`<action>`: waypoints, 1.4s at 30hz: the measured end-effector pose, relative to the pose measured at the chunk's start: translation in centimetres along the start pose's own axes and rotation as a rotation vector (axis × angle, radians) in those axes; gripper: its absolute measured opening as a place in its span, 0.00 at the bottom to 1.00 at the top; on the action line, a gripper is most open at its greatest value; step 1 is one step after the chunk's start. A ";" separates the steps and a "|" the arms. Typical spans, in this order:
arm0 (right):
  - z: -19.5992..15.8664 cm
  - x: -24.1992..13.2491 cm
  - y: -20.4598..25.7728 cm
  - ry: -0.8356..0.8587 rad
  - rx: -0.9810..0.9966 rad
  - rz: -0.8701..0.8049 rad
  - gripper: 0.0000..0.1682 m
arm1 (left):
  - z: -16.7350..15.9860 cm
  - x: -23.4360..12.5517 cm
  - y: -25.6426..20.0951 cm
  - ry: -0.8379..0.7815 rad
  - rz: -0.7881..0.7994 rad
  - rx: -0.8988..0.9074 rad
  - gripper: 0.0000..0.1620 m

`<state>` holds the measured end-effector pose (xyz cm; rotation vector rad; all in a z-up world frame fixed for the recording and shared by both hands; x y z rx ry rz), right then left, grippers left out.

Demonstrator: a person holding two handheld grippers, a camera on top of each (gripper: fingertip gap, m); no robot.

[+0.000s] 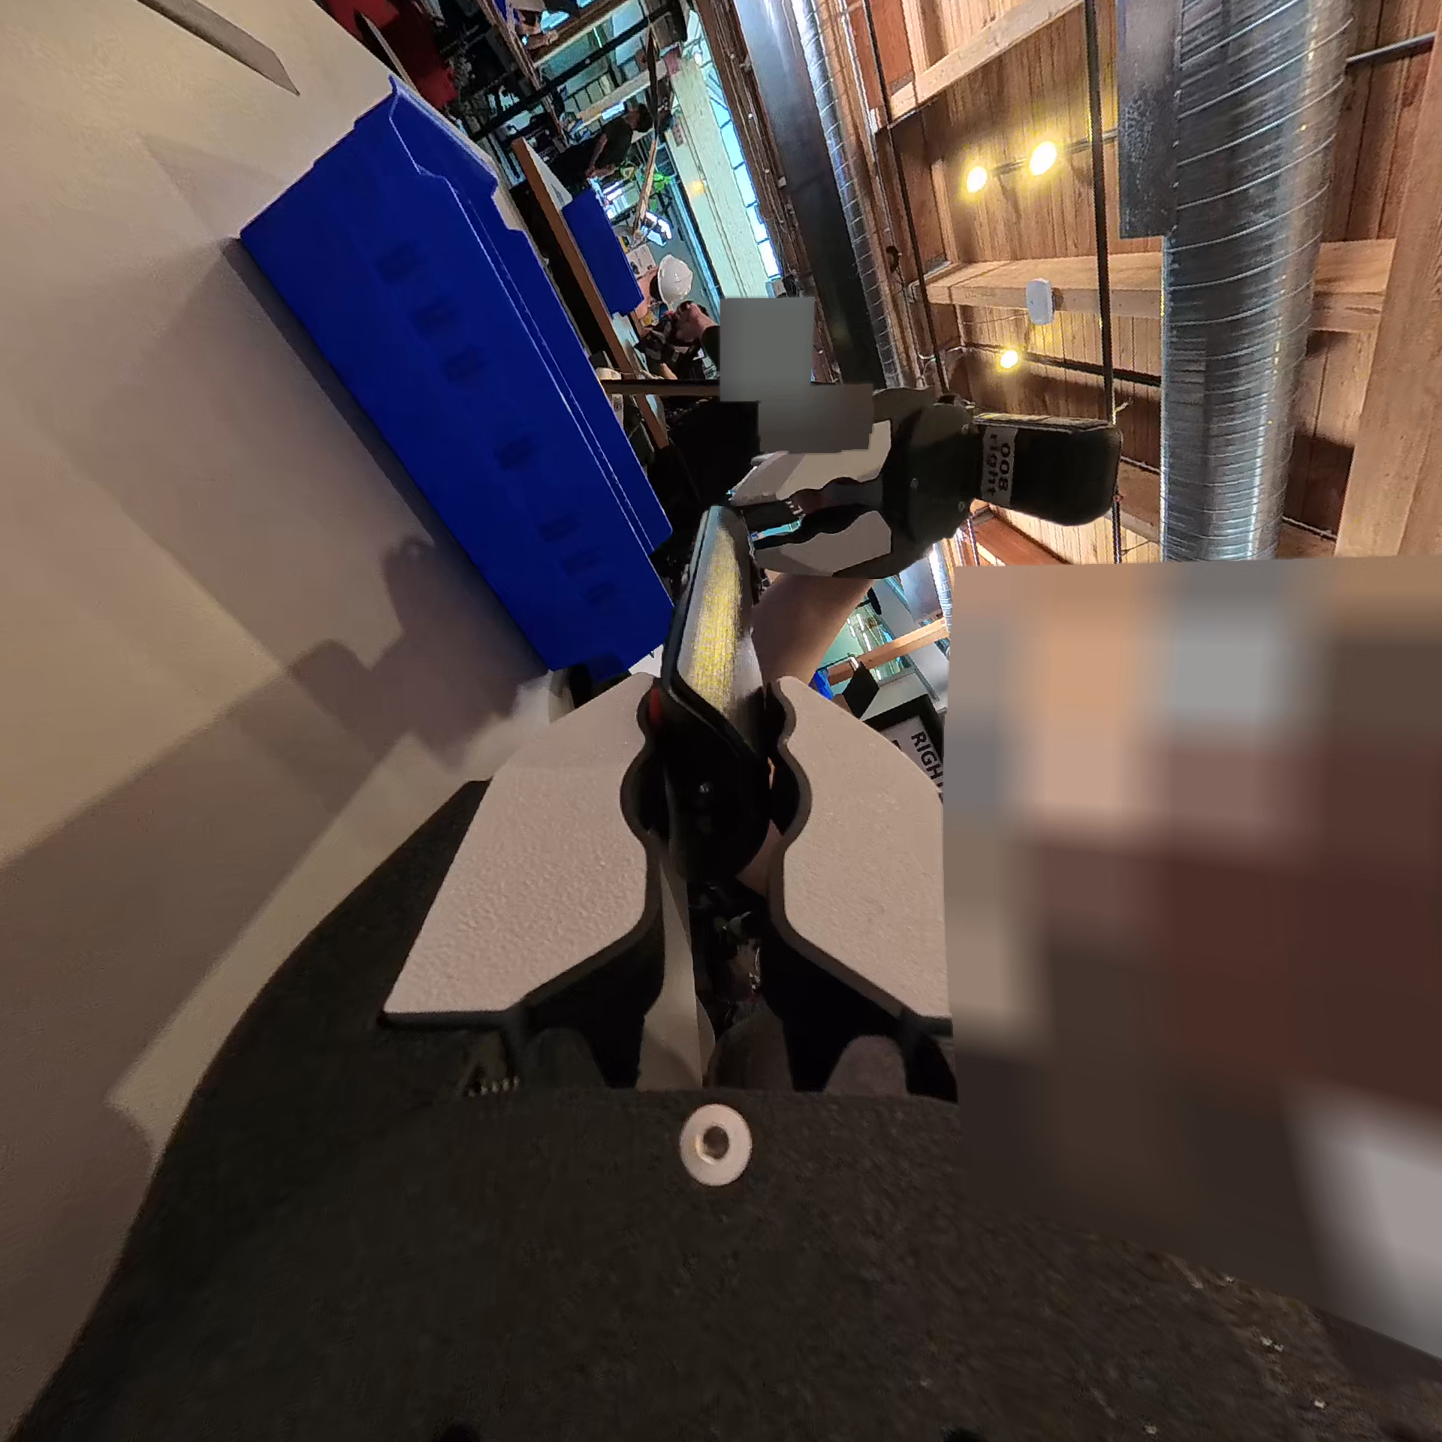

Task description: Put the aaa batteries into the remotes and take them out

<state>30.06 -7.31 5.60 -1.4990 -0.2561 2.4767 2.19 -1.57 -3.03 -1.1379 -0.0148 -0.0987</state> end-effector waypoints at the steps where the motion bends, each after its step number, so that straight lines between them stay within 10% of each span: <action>1: 0.0 0.0 0.0 0.002 0.003 -0.001 0.13 | 0.0 0.0 0.0 -0.002 0.001 0.001 0.15; 42: 1.5 1.5 1.1 0.198 0.011 -0.047 0.12 | -0.3 0.2 0.6 0.006 0.019 -0.027 0.15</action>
Point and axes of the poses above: each gripper's, where its closed fingertips meet, x out along the fingers, z out of its top, y = z × x across the jaws, the point moved 8 cm from there along -x, back along the fingers, and after that the axes turned 1 degree about z, right-handed, at the moved point
